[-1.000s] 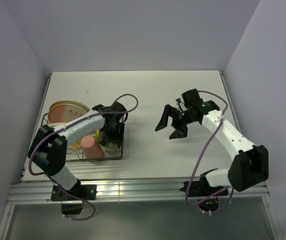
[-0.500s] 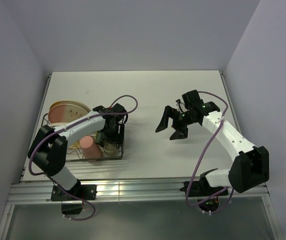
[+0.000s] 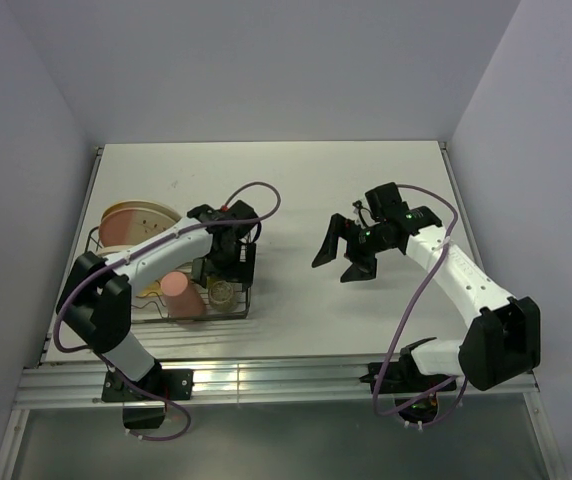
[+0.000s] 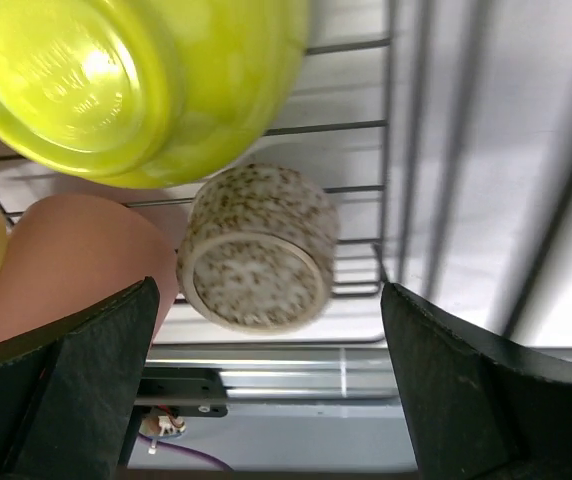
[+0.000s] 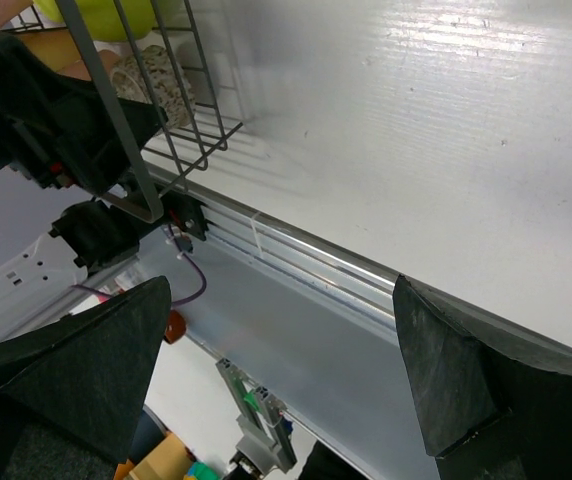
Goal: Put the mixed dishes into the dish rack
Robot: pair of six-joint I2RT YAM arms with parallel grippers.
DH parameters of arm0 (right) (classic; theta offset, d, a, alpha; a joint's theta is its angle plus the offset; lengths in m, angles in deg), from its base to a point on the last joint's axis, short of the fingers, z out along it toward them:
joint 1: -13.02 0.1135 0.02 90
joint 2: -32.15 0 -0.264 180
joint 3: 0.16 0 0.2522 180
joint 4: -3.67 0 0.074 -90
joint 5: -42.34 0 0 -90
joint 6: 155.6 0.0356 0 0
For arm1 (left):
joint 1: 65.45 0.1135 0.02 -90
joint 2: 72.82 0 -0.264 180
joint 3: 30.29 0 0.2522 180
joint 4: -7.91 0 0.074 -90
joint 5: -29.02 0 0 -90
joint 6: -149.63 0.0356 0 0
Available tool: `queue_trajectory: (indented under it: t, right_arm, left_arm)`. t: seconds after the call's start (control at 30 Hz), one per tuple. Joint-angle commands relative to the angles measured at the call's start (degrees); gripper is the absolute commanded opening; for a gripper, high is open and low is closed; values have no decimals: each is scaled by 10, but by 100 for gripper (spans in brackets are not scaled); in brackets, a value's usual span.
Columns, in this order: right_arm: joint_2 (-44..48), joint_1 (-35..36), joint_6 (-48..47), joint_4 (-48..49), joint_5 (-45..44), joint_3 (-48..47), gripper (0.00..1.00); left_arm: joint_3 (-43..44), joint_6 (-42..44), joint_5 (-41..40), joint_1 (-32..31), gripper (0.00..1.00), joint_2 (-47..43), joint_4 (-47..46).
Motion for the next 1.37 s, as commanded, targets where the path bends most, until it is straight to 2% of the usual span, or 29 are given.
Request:
queue_trajectory:
  t: [0.0,0.4,0.57,0.67,0.7,0.77,0.8,0.87,0.9,1.03,1.17,1.33]
  right_arm:
    - [22,-4,-9,10,0,6,100]
    - [26,-4,-29,15,-7,18,100]
    - [27,-3,-45,28,-4,35,100]
    - [48,2,-55,29,-28,26,100]
    - [54,4,-60,26,-55,20,100]
    - [76,12,-74,17,-88,3,100]
    - [86,14,-78,15,-114,-2,100]
    - [122,19,-85,21,-136,-10,100]
    - [136,20,-86,24,-147,-11,100]
    - [224,22,-77,53,-160,-1,100]
    - [300,22,-65,81,-145,29,100]
    - [377,23,-39,76,-153,65,100]
  left_arm:
    - [59,1,0,-16,99,-13,12]
    - [193,-28,-51,-34,99,-35,98]
    - [322,-44,-66,-53,99,-68,143]
    - [377,-45,-49,-63,99,-118,109]
    - [379,-47,-40,-64,99,-136,57]
    - [343,-50,-9,-63,99,-210,-22]
    - [283,-44,11,-64,99,-236,-127]
    - [216,-57,53,-62,99,-312,-232]
    - [150,-72,65,-62,99,-333,-331]
    - [12,-137,103,-63,99,-422,-523]
    - [-72,-203,117,-63,99,-488,-628]
    - [-166,-311,102,-62,99,-561,-708]
